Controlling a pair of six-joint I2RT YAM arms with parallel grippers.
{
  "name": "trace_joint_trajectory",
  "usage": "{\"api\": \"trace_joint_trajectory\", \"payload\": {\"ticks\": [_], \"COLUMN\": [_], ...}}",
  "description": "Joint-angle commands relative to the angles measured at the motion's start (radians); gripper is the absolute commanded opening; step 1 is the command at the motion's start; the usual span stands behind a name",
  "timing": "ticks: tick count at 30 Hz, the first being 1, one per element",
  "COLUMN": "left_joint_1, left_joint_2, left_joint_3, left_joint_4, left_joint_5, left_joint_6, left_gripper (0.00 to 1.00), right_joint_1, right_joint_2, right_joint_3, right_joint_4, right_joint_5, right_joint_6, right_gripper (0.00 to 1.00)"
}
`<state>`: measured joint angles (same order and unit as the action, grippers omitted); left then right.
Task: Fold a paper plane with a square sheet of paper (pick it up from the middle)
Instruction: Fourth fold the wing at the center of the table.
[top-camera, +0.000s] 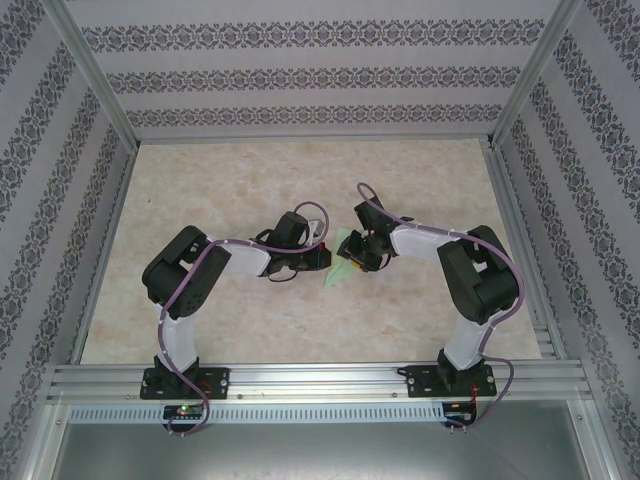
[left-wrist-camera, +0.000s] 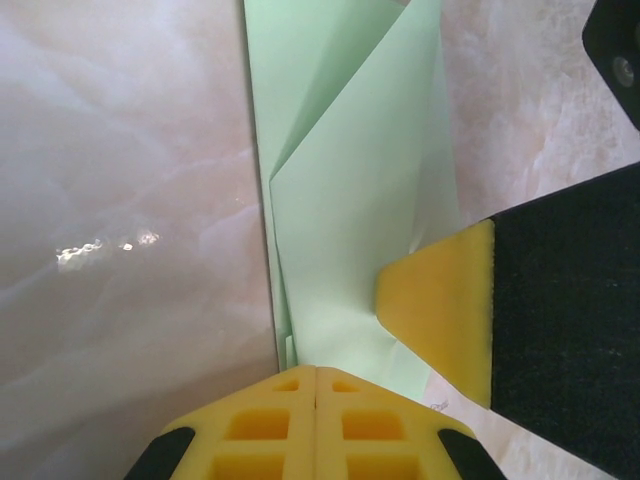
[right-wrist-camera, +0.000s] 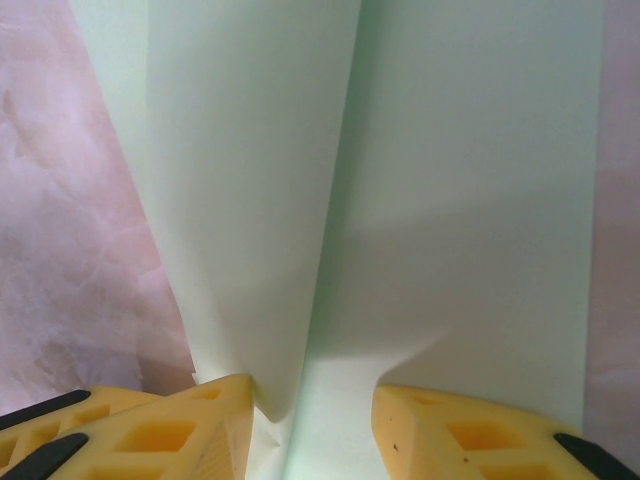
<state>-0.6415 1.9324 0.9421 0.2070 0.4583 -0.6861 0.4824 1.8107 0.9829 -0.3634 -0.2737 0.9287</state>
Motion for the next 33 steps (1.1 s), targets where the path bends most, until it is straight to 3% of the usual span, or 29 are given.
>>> {"api": "trace_joint_trajectory", "payload": {"ticks": [1,16,33], "left_joint_1": [0.005,0.005,0.004], "left_joint_2": [0.016,-0.067,0.006], "left_joint_3": [0.023,-0.010,0.008], "left_joint_4": [-0.028,0.032,0.066], "left_joint_5": [-0.015,0.020,0.108], "left_joint_6": [0.018,0.010,-0.012], "left_gripper": [0.05,0.06,0.06], "right_joint_1": [0.007,0.026,0.027], "right_joint_2": [0.156,0.211,0.225], "right_joint_3": [-0.055,-0.011,-0.018], "right_joint_4": [-0.076,-0.111,-0.088], "right_joint_5": [0.122,0.150,0.122], "right_joint_6": [-0.027,-0.011,0.007], "right_gripper": [0.41,0.40,0.42]}}
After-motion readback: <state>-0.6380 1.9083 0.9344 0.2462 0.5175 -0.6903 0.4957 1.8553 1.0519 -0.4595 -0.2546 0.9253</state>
